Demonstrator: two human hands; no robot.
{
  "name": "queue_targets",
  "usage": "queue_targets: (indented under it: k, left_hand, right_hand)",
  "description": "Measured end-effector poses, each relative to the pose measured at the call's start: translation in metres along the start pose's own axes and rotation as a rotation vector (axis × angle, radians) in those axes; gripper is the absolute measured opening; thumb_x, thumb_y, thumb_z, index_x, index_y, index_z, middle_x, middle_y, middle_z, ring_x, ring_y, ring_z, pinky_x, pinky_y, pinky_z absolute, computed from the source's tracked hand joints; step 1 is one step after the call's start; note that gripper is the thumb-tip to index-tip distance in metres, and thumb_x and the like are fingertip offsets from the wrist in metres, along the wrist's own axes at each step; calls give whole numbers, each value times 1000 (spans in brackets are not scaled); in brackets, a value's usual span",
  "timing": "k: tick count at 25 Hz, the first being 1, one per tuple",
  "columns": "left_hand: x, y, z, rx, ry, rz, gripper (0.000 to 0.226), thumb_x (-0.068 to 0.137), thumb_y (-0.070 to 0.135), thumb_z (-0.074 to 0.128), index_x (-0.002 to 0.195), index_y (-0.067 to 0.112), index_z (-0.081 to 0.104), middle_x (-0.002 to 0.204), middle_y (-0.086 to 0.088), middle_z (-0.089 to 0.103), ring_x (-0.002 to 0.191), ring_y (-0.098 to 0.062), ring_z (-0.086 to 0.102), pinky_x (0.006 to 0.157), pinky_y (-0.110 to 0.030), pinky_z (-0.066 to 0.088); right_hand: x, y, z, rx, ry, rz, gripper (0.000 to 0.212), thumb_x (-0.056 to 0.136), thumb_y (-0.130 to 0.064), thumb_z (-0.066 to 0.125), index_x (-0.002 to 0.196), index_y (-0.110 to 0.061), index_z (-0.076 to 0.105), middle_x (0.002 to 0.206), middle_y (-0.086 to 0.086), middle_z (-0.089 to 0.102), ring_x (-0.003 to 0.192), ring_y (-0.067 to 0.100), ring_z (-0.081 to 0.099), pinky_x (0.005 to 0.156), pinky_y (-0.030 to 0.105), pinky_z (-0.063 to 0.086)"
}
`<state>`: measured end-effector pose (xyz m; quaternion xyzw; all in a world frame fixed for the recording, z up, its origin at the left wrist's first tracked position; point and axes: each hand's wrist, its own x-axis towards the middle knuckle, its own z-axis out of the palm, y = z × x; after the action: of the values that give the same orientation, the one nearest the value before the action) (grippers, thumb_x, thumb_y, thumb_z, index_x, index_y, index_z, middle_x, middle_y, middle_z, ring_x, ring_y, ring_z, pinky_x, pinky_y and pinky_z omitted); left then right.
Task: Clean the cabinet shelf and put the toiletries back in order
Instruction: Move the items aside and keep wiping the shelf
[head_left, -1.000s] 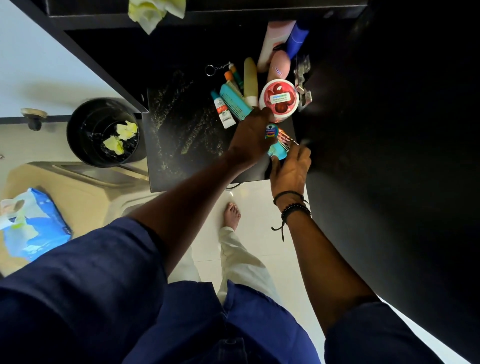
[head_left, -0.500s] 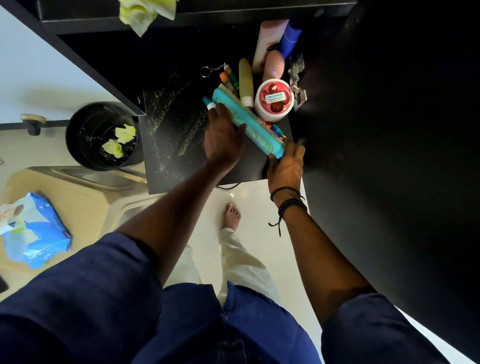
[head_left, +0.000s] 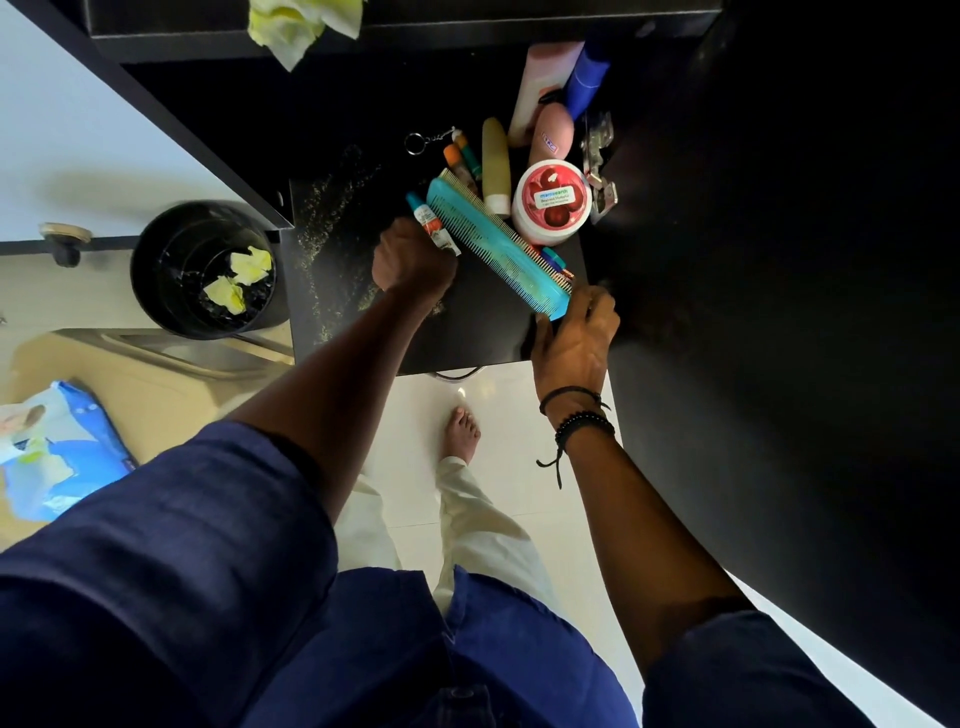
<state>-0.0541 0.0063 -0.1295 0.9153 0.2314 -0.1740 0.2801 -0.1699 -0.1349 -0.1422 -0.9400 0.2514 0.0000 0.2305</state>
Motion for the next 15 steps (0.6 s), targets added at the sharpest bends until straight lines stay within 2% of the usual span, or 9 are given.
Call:
queue_targets:
  k: [4, 9, 15]
  left_hand:
    - [-4, 2, -1, -76, 30, -9, 38, 79, 34, 66, 110, 13, 65, 114, -11, 67, 111, -30, 61, 86, -36, 51]
    - [0, 4, 4, -124, 64, 11, 38, 77, 34, 70, 108, 13, 65, 112, -8, 68, 106, -27, 64, 80, -34, 52]
    - [1, -6, 10, -277, -32, -115, 48, 70, 35, 78, 110, 11, 64, 113, -9, 67, 106, -25, 64, 87, -31, 53]
  right_hand:
    - [2, -6, -1, 8, -15, 22, 61, 87, -26, 63, 140, -9, 38, 137, 15, 40, 124, 22, 44, 85, 33, 57]
    - [5, -9, 0, 11, -14, 20, 63, 85, -26, 66, 140, -12, 39, 136, 14, 41, 124, 23, 42, 84, 37, 58]
    - [4, -7, 0, 51, -14, 11, 61, 84, -24, 67, 138, -12, 42, 134, 14, 42, 126, 24, 42, 85, 39, 58]
